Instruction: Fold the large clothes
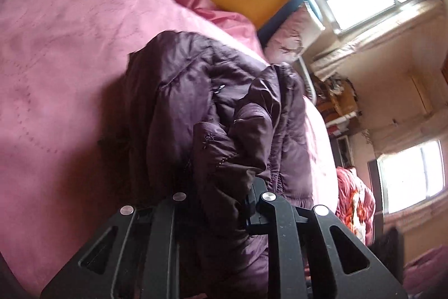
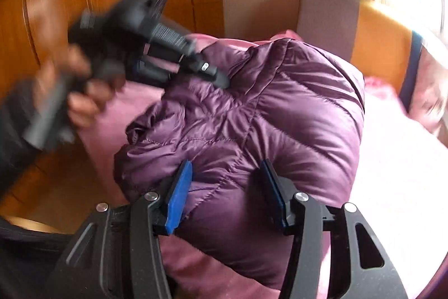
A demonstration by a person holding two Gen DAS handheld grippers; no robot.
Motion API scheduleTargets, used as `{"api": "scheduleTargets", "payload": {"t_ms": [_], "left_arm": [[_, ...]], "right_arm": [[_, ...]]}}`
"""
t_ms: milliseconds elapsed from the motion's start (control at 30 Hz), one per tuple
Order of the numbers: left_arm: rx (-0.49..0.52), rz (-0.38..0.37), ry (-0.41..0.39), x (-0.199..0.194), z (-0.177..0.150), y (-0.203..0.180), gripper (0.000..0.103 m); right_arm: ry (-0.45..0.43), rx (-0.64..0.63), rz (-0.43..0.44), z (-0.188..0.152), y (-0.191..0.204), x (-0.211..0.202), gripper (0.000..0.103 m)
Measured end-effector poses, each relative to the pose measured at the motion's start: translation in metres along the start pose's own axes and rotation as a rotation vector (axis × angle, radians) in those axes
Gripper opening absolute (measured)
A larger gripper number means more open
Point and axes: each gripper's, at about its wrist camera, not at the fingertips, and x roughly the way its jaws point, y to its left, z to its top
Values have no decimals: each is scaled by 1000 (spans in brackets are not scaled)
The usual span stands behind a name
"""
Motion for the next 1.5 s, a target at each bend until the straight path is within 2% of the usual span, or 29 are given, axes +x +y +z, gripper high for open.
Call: {"api": "scheduleTargets", "payload": {"t_ms": [67,133,200,267,333,400,433,467,500,567,633,767,867,933,1033,1133,1233,1300,1367,1433,1500], "left_arm": [[-81,38,-12,-1,-3,9,25],[-188,104,-58,-1,-11,22,33],[-229,131,-95,1,-18,28,34],[-238,169,-131,3,-24,26,35],[-191,229,-174,3,-29,13,36],[-137,273,-207,4,-34,1,37],[-112,290,-221,3,-36,-5,38],[-83,310,-238,4,-39,-11,38],[-43,339,-257,3,-41,-19,38],[22,388,-286,4,-46,-31,39],[59,413,-308,6,-51,-33,39],[124,439,-344,10,-58,-33,42],[168,438,-358,10,-62,-29,42],[187,435,-362,12,-64,-26,43],[174,438,-360,18,-60,-19,43],[173,453,-367,19,-60,-17,43],[172,478,-371,14,-63,-23,43],[206,532,-389,12,-66,-33,50],[225,601,-414,10,-70,-42,66],[217,616,-432,6,-71,-44,71],[217,619,-429,5,-71,-43,71]], "right_arm": [[-5,-45,-64,-5,13,19,51],[-26,-106,-119,-9,24,32,51],[-44,-183,-162,-16,34,39,51],[-42,-207,-151,-16,31,38,51],[-13,-148,-26,-7,11,29,52],[30,-40,174,7,-20,16,64],[45,34,282,15,-39,7,75],[33,97,333,21,-57,-1,78],[2,161,341,28,-79,-8,79],[-27,274,317,41,-119,-12,79],[-34,383,251,57,-150,-5,81],[-17,473,179,100,-187,31,80],[47,455,132,130,-184,65,79],[133,425,89,136,-176,90,77],[240,374,25,124,-149,126,79],[270,289,-62,108,-123,149,84],[240,288,-52,106,-125,144,86],[207,305,-16,102,-125,135,91],[164,335,19,97,-123,123,95],[120,361,27,97,-127,104,98],[84,394,27,93,-132,84,101]]}}
